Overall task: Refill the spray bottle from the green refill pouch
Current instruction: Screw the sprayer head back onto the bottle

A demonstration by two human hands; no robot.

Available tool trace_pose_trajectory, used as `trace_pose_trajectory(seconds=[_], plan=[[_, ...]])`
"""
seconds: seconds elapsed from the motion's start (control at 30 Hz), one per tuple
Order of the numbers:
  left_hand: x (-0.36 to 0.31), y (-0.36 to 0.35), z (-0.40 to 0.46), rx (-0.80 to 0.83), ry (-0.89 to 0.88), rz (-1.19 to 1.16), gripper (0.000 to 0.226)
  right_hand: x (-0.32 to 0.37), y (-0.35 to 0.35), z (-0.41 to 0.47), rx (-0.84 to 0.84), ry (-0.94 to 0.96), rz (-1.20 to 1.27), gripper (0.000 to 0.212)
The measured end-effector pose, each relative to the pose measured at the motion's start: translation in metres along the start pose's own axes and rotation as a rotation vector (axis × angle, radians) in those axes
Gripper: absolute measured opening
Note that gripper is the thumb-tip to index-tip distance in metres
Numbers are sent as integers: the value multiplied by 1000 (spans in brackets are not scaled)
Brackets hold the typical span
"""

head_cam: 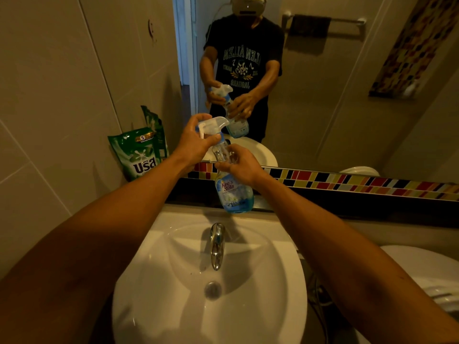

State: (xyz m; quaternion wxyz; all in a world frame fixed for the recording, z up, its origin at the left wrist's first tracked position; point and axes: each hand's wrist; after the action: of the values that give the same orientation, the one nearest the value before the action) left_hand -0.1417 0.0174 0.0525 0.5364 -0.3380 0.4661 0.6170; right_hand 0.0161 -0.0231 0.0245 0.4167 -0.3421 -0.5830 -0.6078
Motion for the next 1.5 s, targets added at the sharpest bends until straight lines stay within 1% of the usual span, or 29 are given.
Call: trace_pose_trajectory(seconds=[0.13,0.23,0.3,0.47,0.57,0.7,0.87,1.0,1.23,1.3,1.43,1.5], plan=[[1,-1,0,20,-4,-9,52,1,1,-1,2,1,2,44],[1,-5,-3,-5,-23,-44,55,2,-2,-1,-11,6,-28,56],[1,-8,-4,-26,-29,-53,54,3,-4,0,-19,10,-42,58],[3,-6,-2,-54,-56,-32,54,2,-4,-2,-13,34,-35,52],[4,-2,-3,-30,-53,-50,55,3,-2,-4,8,40,-3,44],[3,3,-1,36,-76,-70,53,5,6,-6,65,26,89,44],[2,9,1,116,-54,-125,53,3,16,-6,152,3,189,41],[2,9,1,142,-48,-96,51,0,23,-9,208,-52,255,37],[0,3,-3,186,-37,-33,49,-10,23,-11,201,-78,226,36],[1,-1,-6,190,-24,-32,54,-12,22,-11,183,-80,210,38],[8,-5,-10,199,7,11,83,-17,22,-12,144,-51,145,41],[10,-8,-16,206,41,-16,94,-20,24,-14,114,-48,111,38]])
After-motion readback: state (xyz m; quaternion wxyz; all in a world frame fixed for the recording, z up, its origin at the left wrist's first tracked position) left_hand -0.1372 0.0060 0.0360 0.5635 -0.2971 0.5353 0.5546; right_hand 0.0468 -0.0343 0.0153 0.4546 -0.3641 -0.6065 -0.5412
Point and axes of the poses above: each hand's wrist, its own z-axis towards the middle knuckle, its own y-axis out of the back of the hand, x = y × z, and after that the axes turned 7 degrees about z, right-handed
